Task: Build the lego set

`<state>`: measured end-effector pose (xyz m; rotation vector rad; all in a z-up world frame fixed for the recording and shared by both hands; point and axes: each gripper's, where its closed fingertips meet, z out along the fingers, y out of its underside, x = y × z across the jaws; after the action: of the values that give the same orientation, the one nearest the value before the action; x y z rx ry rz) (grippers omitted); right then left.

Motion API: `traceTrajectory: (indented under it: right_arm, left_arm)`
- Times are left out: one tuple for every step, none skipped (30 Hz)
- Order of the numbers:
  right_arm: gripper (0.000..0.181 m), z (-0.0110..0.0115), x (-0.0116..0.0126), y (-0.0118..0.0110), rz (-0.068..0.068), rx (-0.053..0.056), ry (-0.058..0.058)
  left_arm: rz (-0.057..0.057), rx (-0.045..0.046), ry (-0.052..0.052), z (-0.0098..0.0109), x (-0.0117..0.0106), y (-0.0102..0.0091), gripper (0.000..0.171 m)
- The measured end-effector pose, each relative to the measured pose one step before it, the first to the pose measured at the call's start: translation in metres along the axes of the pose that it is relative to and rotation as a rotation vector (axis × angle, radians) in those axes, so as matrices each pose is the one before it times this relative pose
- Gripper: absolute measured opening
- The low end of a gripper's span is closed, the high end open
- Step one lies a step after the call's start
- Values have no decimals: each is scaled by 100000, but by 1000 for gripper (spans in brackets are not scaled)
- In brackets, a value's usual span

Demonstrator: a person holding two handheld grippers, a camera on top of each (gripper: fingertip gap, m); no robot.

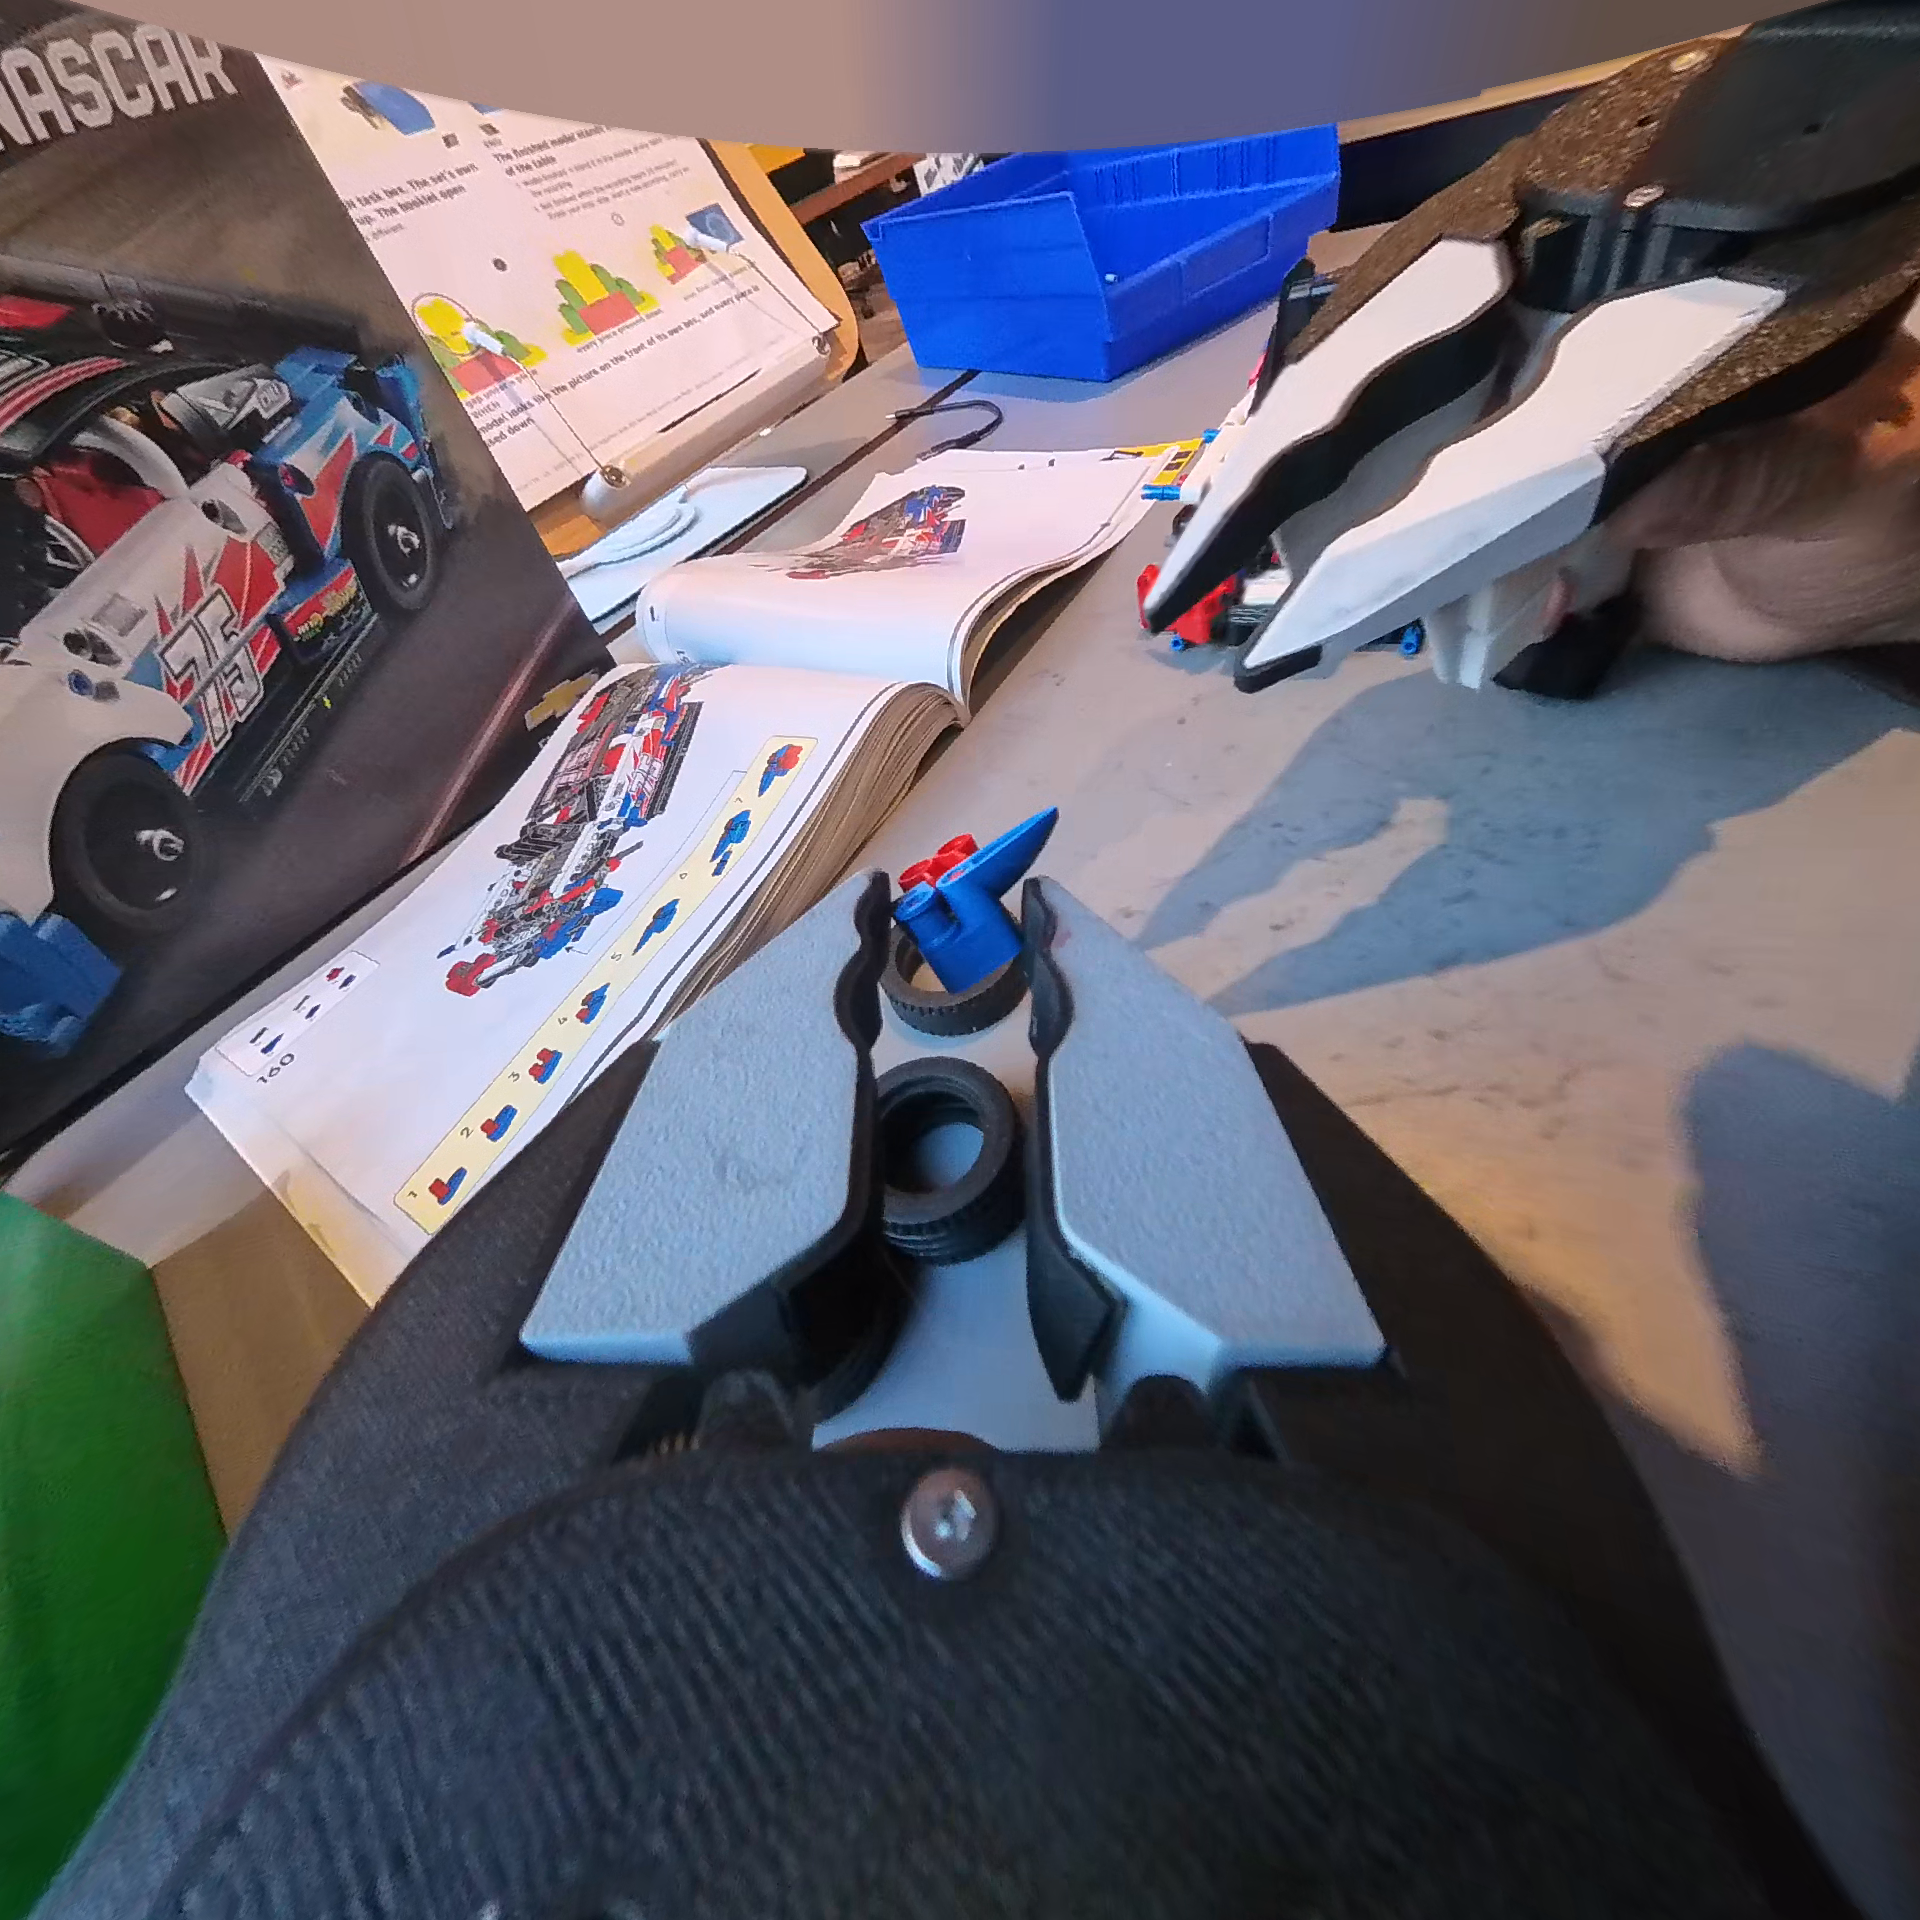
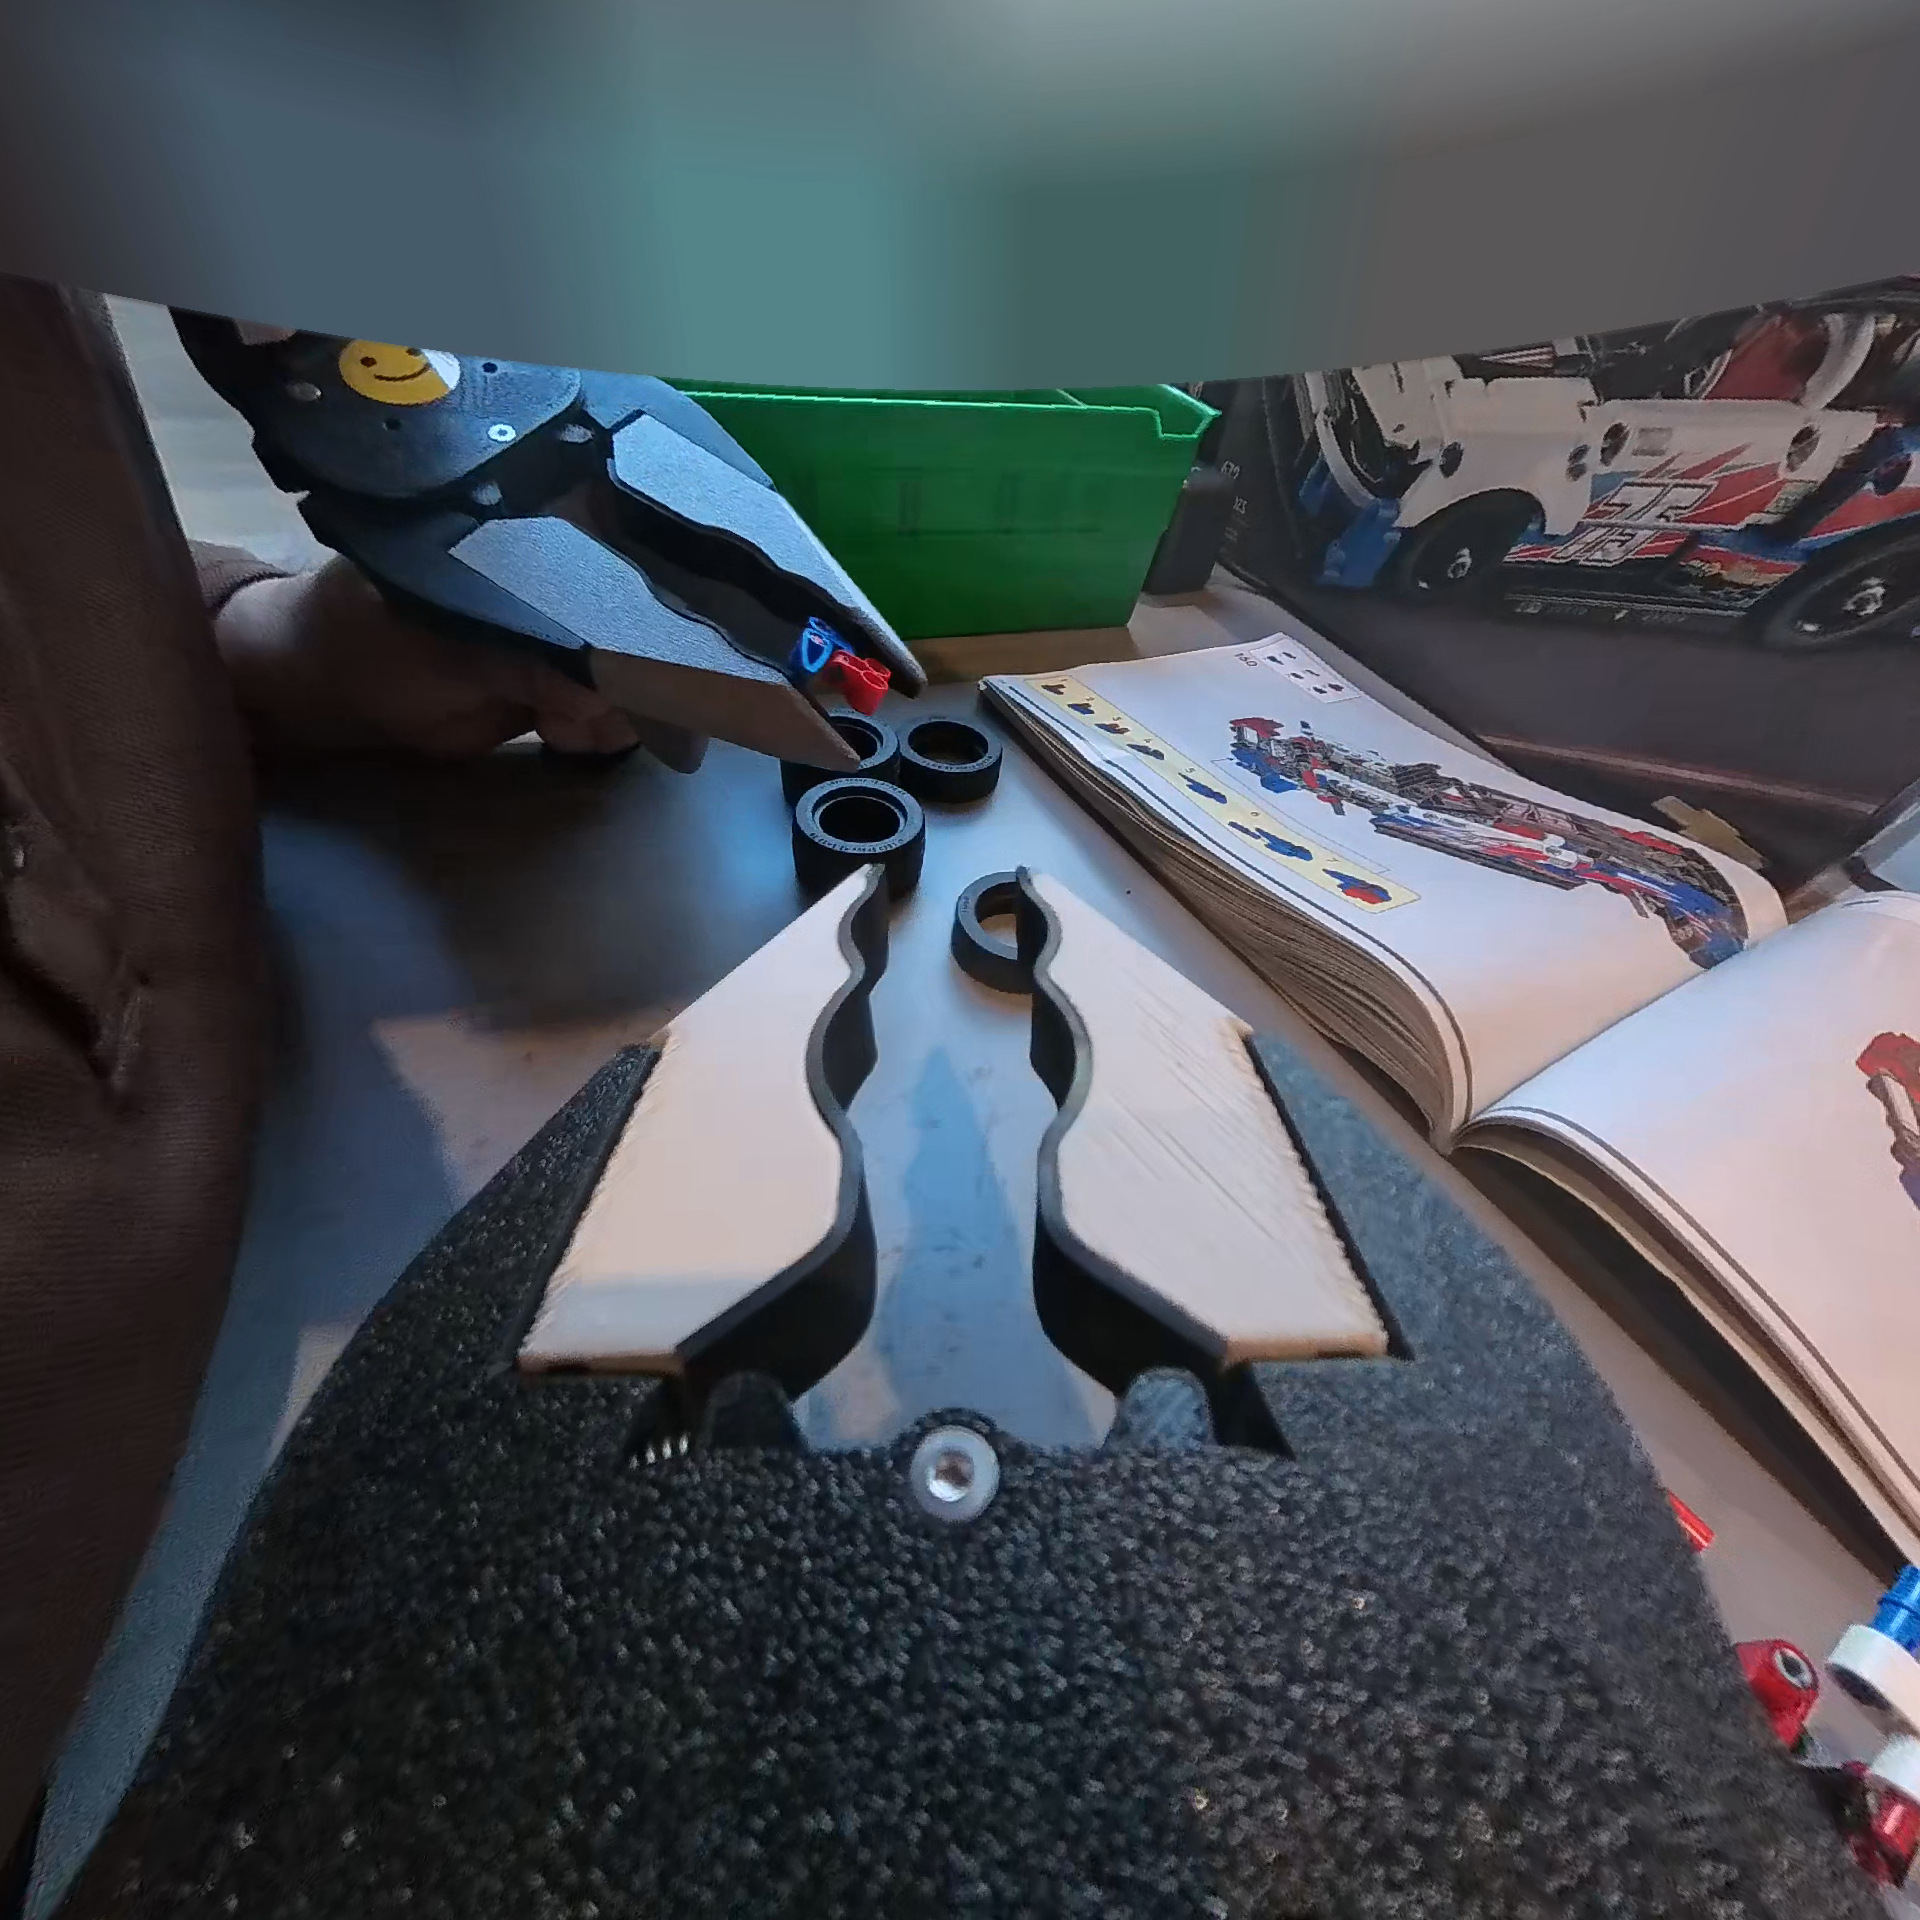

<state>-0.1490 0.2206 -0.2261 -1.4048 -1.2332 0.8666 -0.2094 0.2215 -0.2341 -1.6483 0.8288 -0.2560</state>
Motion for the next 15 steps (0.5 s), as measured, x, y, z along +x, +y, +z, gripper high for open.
traceTrajectory:
  right_arm:
    - [23,4,-114,-23,-1154,-26,225]
    - [21,-1,-118,-30,-1398,43,425]
    - [20,-21,-108,-41,-1527,-8,771]
    - [20,-62,-77,-53,-1565,87,1113]
    - [20,-100,-106,-62,-1455,179,951]
    - [20,-114,-185,-41,-972,80,244]
    - [20,-104,-232,9,-275,-136,-345]
    - [20,-126,-227,-34,95,57,-434]
    - [20,-134,-212,-85,185,528,-495]
    - [20,-125,-201,-103,173,604,-566]
    - [19,-93,-154,-59,22,380,-347]
    - [19,-61,-98,-37,-93,180,-150]
    - [19,-51,-100,-34,37,194,-369]
    - [19,-51,-104,-50,285,278,-438]
    - [19,-67,-69,-71,409,423,-319]
  left_arm:
    - [205,-94,60,6,25,11,23]
    - [207,-49,-1,1,22,5,23]
    - [262,30,-7,-1,24,-5,23]
    - [335,27,-31,3,36,-12,23]
    - [318,-133,-11,17,24,18,23]
    - [234,-322,-4,45,33,32,23]
    - [272,-407,23,46,28,43,23]
    - [388,-381,-94,55,27,41,23]
    - [475,-278,-143,46,27,26,23]
    - [596,-74,-87,24,44,2,23]
    - [674,59,15,9,56,-21,23]
    - [753,200,34,20,69,-37,23]
    - [774,449,353,19,122,-81,23]
    - [653,402,734,43,185,-84,23]
    - [566,230,736,52,198,-69,23]
